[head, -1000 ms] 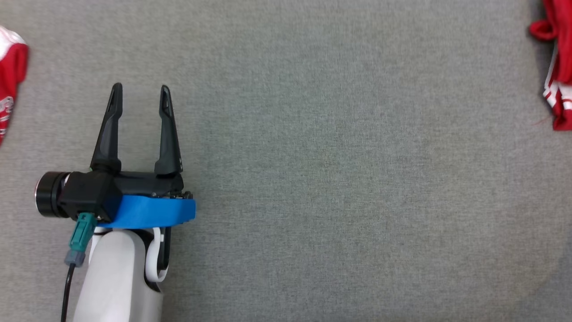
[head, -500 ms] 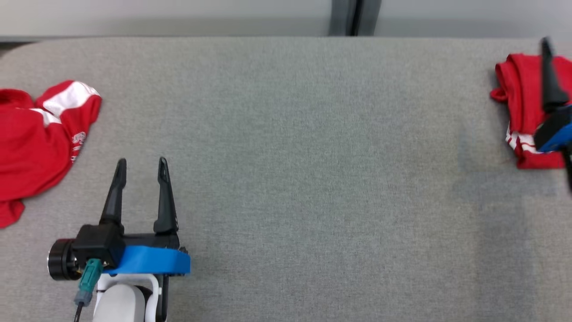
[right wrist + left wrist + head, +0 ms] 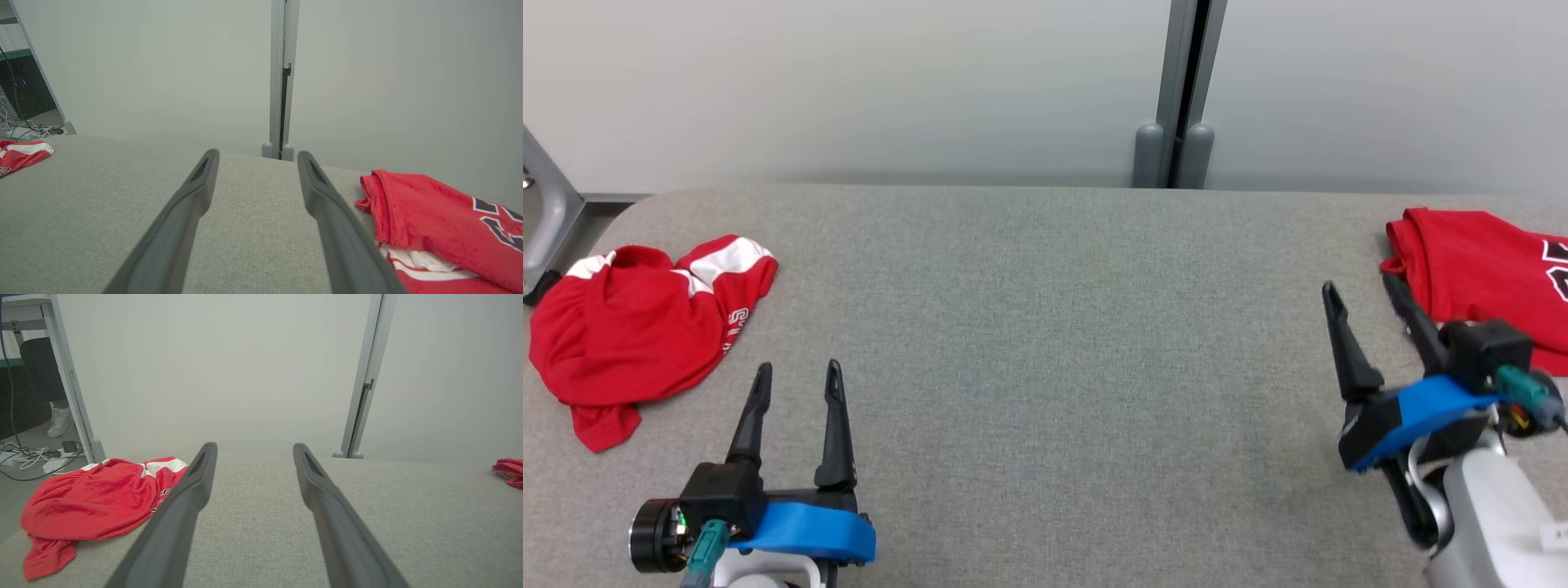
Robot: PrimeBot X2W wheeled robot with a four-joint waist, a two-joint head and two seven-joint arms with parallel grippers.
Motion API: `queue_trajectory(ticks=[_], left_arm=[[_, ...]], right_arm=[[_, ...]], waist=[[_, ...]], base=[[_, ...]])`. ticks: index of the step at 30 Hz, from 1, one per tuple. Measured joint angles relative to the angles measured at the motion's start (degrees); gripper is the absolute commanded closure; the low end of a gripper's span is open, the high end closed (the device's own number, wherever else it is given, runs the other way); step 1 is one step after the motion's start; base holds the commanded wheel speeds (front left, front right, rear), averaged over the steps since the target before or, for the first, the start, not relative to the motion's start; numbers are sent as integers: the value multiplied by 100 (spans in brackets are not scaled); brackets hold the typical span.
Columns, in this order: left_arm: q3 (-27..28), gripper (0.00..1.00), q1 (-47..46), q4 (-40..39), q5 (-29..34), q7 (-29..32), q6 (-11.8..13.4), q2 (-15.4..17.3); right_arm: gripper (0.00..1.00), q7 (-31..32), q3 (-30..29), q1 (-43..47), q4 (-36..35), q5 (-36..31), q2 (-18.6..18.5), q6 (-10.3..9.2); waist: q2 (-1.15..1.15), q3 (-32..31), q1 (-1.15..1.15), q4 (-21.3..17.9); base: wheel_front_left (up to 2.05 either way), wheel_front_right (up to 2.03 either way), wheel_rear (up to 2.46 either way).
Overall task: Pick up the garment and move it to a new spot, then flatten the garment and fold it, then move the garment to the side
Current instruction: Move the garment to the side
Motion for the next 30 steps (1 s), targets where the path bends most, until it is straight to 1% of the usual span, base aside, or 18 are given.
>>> queue_trajectory(ticks=[6, 13, 18, 22, 30], left_arm=[[-22, 0, 172, 16, -2, 0, -5, 1], [-48, 0, 315, 13, -53, 0, 1, -1], [-71, 0, 371, 15, -82, 0, 37, -2], [-73, 0, 401, 0, -102, 0, 78, -2], [-66, 0, 407, -14, -155, 0, 130, 14]], right_arm=[[0, 178, -300, 853, -719, -88, 338, 0], [0, 495, -578, 1682, -1791, -236, 581, -1], [0, 658, -758, 2167, -2357, -352, 711, -1], [0, 736, -847, 2401, -2581, -370, 771, -1], [0, 744, -945, 2452, -2665, -372, 802, -1]], waist=[[0, -193, 1, -36], [0, -311, 1, -156], [0, -368, 1, -226], [0, -376, 1, -280], [0, -333, 1, -324]], base=[[0, 0, 0], [0, 0, 0], [0, 0, 0], [0, 0, 0], [0, 0, 0]])
